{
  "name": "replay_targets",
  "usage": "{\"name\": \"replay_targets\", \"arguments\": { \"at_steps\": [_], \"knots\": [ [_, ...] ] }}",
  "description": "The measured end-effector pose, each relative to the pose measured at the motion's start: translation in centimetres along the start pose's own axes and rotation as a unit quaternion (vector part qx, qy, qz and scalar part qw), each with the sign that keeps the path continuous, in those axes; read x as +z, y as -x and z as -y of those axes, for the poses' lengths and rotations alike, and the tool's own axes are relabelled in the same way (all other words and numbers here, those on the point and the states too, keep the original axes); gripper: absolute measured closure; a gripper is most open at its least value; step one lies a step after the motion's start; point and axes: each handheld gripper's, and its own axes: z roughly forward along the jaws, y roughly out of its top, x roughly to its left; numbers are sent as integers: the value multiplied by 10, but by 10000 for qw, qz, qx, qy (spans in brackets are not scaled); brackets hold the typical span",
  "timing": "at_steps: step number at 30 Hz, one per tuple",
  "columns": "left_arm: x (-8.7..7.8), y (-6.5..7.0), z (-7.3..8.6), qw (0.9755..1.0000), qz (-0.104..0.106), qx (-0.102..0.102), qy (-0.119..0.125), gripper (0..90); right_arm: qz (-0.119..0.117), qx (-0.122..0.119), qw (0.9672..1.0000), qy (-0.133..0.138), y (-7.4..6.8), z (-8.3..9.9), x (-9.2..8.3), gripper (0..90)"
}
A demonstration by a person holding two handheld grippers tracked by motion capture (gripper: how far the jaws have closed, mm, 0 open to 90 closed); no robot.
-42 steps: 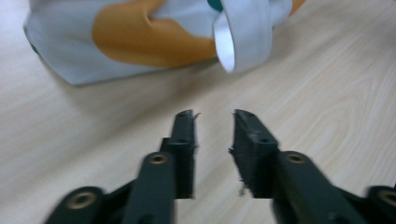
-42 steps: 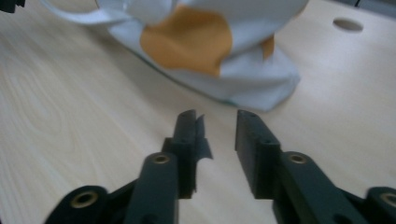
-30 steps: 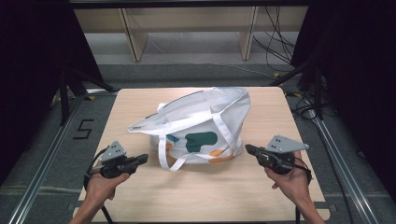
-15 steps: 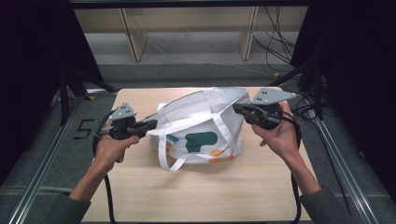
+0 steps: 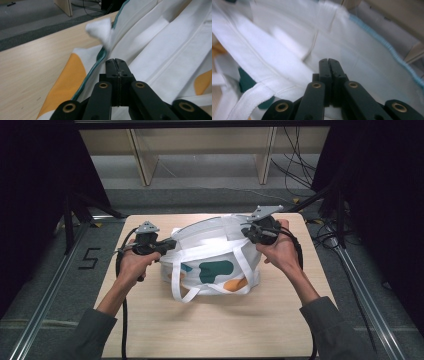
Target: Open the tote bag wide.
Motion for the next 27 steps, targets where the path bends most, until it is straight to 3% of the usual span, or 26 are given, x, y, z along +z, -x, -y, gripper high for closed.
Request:
{"name": "replay_targets", "arguments": {
  "at_steps": [1, 2, 5, 6, 7, 8, 9, 12, 13, 15, 16, 18, 19, 20, 22, 25, 27],
  "knots": [
    [6, -2, 3, 10000, -42, -72, 15, 892, 0, 0, 10000, 0, 0, 0, 0, 900],
    [15, -9, 7, 9997, -67, -55, -208, 892, -27, 204, 9994, -290, 0, 12, 9, 900],
    [25, -13, 12, 9993, -178, -52, -321, 893, -18, 300, 9987, -415, 1, 25, 20, 900],
    [30, -16, 16, 9991, -114, -180, -373, 893, -118, 403, 9977, -533, 2, 38, 30, 900],
    [34, -18, 19, 9987, -76, -226, -447, 893, -118, 403, 9977, -533, 2, 38, 30, 900],
    [38, -18, 23, 9983, -151, -195, -533, 893, -182, 473, 9963, -689, 1, 44, 34, 900],
    [46, -21, 31, 9960, -307, 90, -829, 894, -231, 578, 9949, -799, -2, 57, 44, 900],
    [53, -26, 37, 9945, -403, 127, -962, 895, -314, 599, 9949, -746, -7, 70, 53, 900],
    [53, -27, 37, 9948, -352, 4, -951, 895, -365, 677, 9942, -751, -10, 75, 55, 900],
    [50, -24, 30, 9936, -400, 128, -1047, 895, -342, 596, 9947, -767, -8, 71, 52, 900],
    [48, -23, 28, 9948, -352, 58, -959, 894, -299, 661, 9947, -734, -7, 66, 49, 900],
    [46, -22, 24, 9957, -312, -8, -871, 892, -283, 817, 9953, -439, -4, 56, 42, 900],
    [45, -21, 19, 9967, -267, 8, -762, 892, -283, 817, 9953, -439, -4, 56, 42, 900],
    [45, -18, 14, 9976, -268, -10, -635, 890, -270, 664, 9973, -139, 1, 42, 39, 900],
    [46, -11, 2, 9983, -181, 67, -551, 887, -261, 711, 9971, 16, 0, 35, 40, 900],
    [55, -1, -16, 9978, -105, 252, -599, 881, -285, 654, 9974, 57, -1, 17, 52, 899],
    [68, 4, -23, 9970, -97, 269, -717, 881, -372, 645, 9971, -140, -5, 11, 68, 900]
  ]
}}
